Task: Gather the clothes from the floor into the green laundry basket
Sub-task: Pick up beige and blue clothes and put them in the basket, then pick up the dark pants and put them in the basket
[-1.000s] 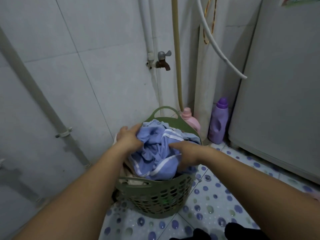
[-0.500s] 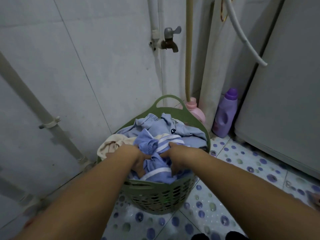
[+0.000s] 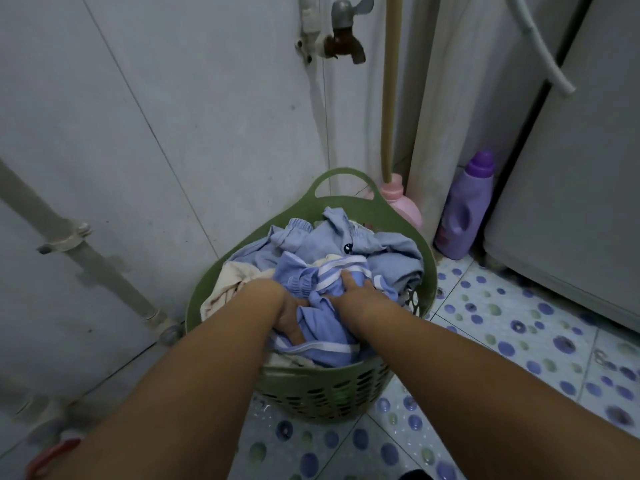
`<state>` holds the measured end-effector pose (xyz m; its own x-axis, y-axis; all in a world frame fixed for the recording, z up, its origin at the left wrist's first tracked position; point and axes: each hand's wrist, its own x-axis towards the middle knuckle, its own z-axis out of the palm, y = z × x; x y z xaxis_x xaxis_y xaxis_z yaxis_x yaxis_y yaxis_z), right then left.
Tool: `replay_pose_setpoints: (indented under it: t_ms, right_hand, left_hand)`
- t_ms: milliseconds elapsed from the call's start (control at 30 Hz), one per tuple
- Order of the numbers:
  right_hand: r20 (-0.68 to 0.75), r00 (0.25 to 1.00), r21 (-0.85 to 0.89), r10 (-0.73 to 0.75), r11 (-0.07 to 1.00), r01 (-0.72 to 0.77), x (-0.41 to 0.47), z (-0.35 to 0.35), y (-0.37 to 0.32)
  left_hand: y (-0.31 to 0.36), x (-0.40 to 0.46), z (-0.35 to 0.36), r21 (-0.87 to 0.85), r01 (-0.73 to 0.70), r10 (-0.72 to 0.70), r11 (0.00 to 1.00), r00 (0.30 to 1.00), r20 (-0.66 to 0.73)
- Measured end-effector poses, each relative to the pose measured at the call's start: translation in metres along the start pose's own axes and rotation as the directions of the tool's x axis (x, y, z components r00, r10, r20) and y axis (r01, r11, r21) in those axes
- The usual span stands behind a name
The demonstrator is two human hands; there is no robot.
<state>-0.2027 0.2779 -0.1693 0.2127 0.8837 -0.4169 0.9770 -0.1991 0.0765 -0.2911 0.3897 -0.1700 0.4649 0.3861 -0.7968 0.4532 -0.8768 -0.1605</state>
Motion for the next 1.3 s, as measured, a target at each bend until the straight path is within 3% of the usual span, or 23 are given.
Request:
replay_pose_setpoints:
  t_ms: [133, 233, 300, 433, 533, 700, 800, 933, 1033, 1167, 1300]
  right_hand:
    - [0.067, 0.998, 0.149, -0.012, 0.989, 0.001, -0.043, -0.027, -0.005]
    - [0.180, 0.983, 0.098, -0.024, 0.995, 0.007, -0.066, -0.030, -0.011]
    - [0.200, 0.980, 0.122, 0.002, 0.992, -0.027, -0.081, -0.037, -0.010]
    - [0.049, 0.998, 0.095, 0.027, 0.995, -0.032, -0.121, -0.046, 0.006]
    - [0.118, 0.987, 0.057, 0.113, 0.991, -0.121, -0.135, -0.031, 0.032]
    - [0.079, 0.964, 0.093, 0.253, 0.961, -0.260, -0.195, -0.023, 0.076]
    - [0.097, 0.941, 0.106, 0.325, 0.937, -0.334, -0.223, -0.016, 0.102]
    - [0.097, 0.901, 0.203, 0.423, 0.878, -0.434, -0.252, 0.005, 0.141]
    - [0.109, 0.871, 0.297, 0.479, 0.821, -0.488, -0.277, 0.032, 0.174]
    - [0.174, 0.793, 0.386, 0.584, 0.700, -0.600, -0.326, 0.088, 0.229]
    - [0.332, 0.662, 0.381, 0.672, 0.547, -0.746, -0.386, 0.155, 0.269]
  left_hand:
    - [0.014, -0.022, 0.002, -0.097, -0.009, 0.017, 0.995, 0.997, 0.080]
    - [0.025, -0.044, -0.007, -0.064, 0.022, -0.016, 0.998, 0.995, 0.097]
    - [0.032, -0.061, -0.016, 0.071, 0.076, -0.079, 0.995, 0.996, 0.036]
    - [0.056, -0.091, -0.038, 0.236, 0.180, -0.131, 0.955, 0.969, -0.208]
    - [0.082, -0.109, -0.060, 0.116, 0.220, -0.161, 0.968, 0.910, -0.382]
    - [0.146, -0.133, -0.079, 0.103, -0.022, 0.073, 0.994, 0.850, -0.522]
    - [0.190, -0.137, -0.089, 0.058, -0.120, 0.132, 0.991, 0.833, -0.538]
    - [0.246, -0.139, -0.096, 0.133, -0.297, 0.308, 0.946, 0.689, -0.656]
    - [0.286, -0.135, -0.098, 0.146, -0.362, 0.363, 0.921, 0.658, -0.660]
    - [0.347, -0.126, -0.098, 0.149, -0.469, 0.452, 0.870, 0.642, -0.619]
    - [0.407, -0.109, -0.083, 0.109, -0.581, 0.531, 0.806, 0.632, -0.564]
